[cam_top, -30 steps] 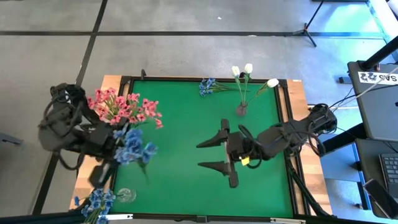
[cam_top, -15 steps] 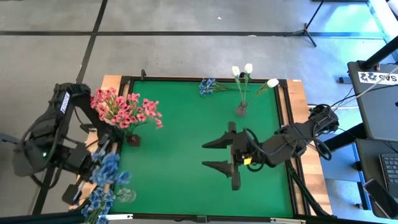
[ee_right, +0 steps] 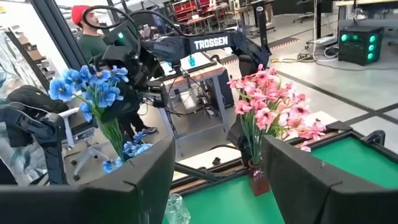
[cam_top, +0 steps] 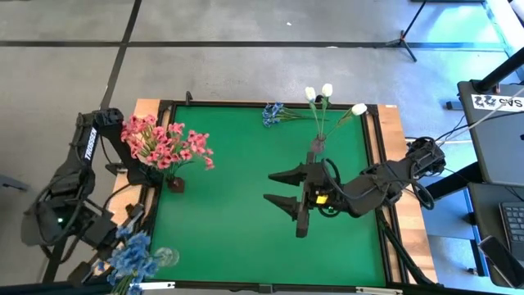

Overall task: Sort flowers into vase by color
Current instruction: Put the bottom blue flower into the transparent vase

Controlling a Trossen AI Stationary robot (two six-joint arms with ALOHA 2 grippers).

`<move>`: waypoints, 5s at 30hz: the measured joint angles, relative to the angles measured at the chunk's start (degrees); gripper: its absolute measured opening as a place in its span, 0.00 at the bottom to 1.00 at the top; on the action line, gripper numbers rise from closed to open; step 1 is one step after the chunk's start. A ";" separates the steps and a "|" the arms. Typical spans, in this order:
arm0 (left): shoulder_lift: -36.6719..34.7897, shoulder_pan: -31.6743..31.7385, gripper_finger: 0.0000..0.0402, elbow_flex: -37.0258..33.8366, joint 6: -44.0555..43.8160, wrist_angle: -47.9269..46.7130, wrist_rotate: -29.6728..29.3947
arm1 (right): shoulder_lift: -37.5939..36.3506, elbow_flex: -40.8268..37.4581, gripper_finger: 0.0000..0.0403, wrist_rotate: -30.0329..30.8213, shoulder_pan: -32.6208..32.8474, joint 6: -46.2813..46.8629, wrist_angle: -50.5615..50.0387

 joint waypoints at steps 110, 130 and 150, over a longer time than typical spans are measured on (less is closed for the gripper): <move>-15.21 -6.48 0.33 -19.74 -54.69 -25.83 27.84 | 0.06 -0.04 0.59 -0.98 -4.62 3.60 -3.91; -15.21 -1.82 0.33 -19.74 -67.00 -28.49 37.44 | 0.06 -0.04 0.59 -0.92 -4.57 1.19 -7.44; -15.21 2.64 0.43 -19.74 -85.13 -24.68 52.78 | 0.06 -0.04 0.59 -1.04 -4.50 -0.46 -17.53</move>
